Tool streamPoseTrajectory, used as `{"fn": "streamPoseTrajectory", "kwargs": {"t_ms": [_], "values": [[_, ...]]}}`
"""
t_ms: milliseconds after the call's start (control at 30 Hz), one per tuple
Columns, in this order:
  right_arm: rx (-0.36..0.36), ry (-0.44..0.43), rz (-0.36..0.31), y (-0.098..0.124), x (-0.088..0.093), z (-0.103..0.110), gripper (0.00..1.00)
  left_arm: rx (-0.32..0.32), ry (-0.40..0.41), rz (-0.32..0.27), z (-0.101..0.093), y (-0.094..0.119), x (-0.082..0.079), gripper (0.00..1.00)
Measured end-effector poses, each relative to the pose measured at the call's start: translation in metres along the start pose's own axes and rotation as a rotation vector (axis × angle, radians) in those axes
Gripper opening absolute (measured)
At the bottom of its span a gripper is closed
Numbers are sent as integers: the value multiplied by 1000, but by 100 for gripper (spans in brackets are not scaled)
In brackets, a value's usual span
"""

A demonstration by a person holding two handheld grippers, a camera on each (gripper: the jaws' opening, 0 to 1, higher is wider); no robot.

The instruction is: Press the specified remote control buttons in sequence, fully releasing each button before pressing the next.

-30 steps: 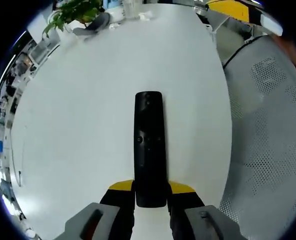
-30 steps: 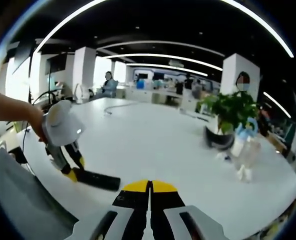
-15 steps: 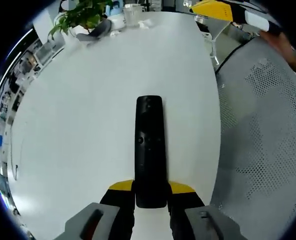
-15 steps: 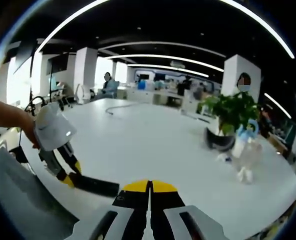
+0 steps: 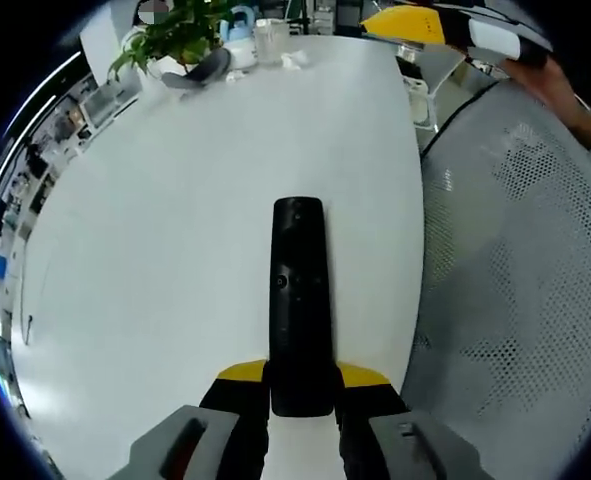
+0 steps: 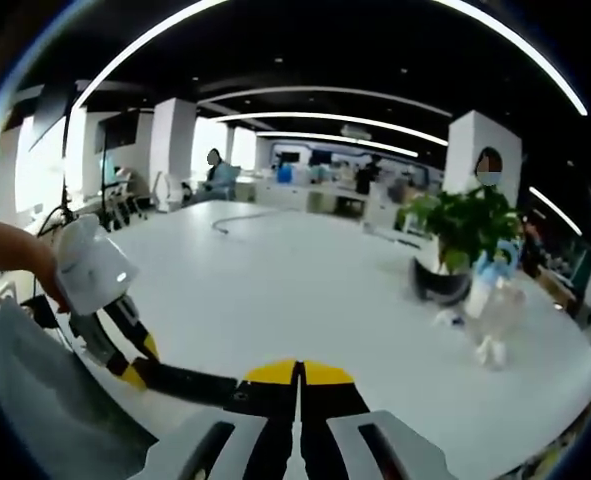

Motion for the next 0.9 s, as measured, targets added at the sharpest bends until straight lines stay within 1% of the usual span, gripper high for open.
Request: {"fn": "streamPoseTrajectory", "kwargs": {"t_ms": [133,233,467,567,600,633,667,700,733,767,833,900], "values": [[1,-17,-11,2,-1,-1,0,2,-4,-6,-8,1,2,24],[-2,-22,-18,2,-2,-1,0,-4,8,-15,-14,1,4,24],[-4,-36,-14,2,-2,-2,0,-13,29,-33,-22,2,6,24],[-14,-41,-46,4,-7,-4,0,-21,45,-50,-24,2,8,24],[-30,-42,-48,3,-8,-3,0,-23,48,-56,-25,2,9,24],[-70,-44,-35,0,-8,0,0,-24,52,-62,-26,2,9,24],[-140,-58,10,-4,-7,5,0,-24,59,-74,-27,2,11,24],[-174,-79,29,-9,-10,8,0,-25,59,-81,-29,3,11,24],[-199,-82,27,-13,-13,10,0,-27,59,-86,-30,3,12,24],[-220,-83,26,-17,-16,13,0,-28,62,-92,-30,3,12,24],[-227,-105,43,-28,-20,15,0,-32,70,-103,-32,2,13,24],[-254,-144,87,-40,-24,17,0,-37,82,-117,-34,2,14,24]]}}
Point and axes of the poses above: the point that each gripper's makers call its tool centre point, and the gripper's own axes: y roughly backward along the fingers, z roughly to its left, x roughly out of its underside, the point moved 8 cm from there along y, roughly backward along the fingers, and after that the axes turned 2 degrees about x, right-handed, at the moved point
